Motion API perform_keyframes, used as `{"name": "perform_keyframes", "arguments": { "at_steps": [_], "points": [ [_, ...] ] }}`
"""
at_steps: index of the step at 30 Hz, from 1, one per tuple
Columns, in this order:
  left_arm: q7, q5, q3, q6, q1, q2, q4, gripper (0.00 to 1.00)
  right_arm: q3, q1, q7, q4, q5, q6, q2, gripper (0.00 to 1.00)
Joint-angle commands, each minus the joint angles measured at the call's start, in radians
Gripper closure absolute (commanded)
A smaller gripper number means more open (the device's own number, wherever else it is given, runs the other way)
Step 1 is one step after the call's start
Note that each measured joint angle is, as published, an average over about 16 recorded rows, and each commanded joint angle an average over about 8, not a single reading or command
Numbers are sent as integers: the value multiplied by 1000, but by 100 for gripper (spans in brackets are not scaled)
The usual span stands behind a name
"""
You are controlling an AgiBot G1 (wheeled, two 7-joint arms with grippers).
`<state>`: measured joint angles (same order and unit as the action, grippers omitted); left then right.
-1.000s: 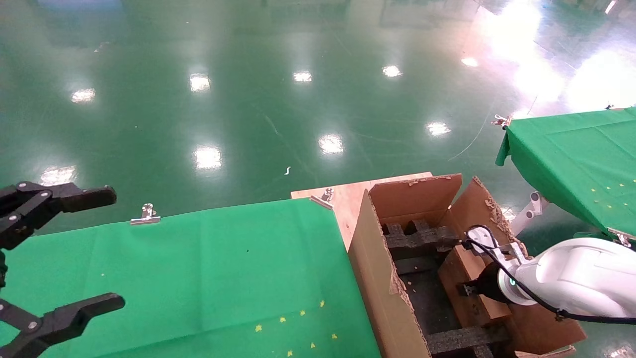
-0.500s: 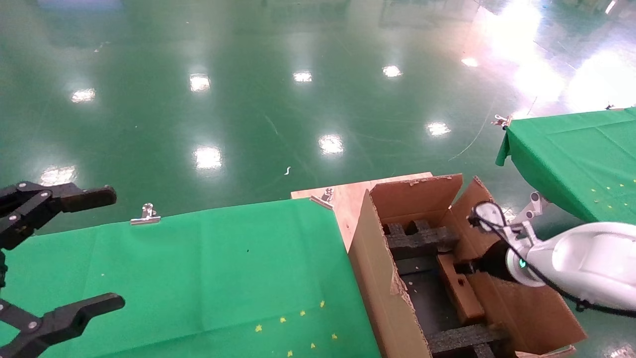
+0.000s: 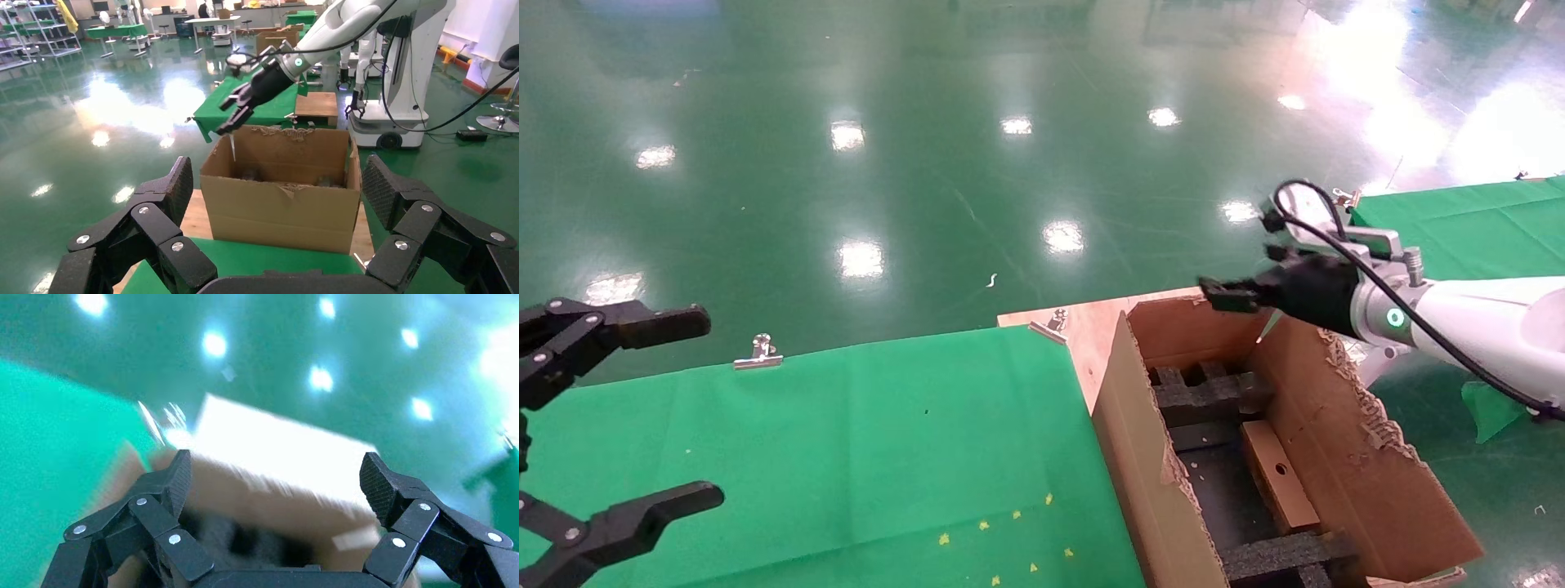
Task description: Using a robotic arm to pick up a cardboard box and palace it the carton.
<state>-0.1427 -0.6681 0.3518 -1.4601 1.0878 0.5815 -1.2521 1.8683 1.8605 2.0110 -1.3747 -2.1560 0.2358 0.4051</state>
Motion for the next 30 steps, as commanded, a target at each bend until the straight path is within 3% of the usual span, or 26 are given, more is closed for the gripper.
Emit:
{"name": "perform_keyframes", "arguments": {
  "at_steps": [1,5,9,17,30],
  "points": [
    [0,0,0,0,0,0,0,0,17,18,-67,-2,56,-90,-15,0],
    [0,0,0,0,0,0,0,0,42,39,-98,-4,100,-223,-41,0],
    [0,0,0,0,0,0,0,0,51,47,-102,-5,115,-280,-51,0],
    [0,0,0,0,0,0,0,0,8,21,-141,-2,136,-203,-38,0],
    [0,0,0,0,0,0,0,0,-323,-146,-491,17,405,97,12,0]
  ]
}}
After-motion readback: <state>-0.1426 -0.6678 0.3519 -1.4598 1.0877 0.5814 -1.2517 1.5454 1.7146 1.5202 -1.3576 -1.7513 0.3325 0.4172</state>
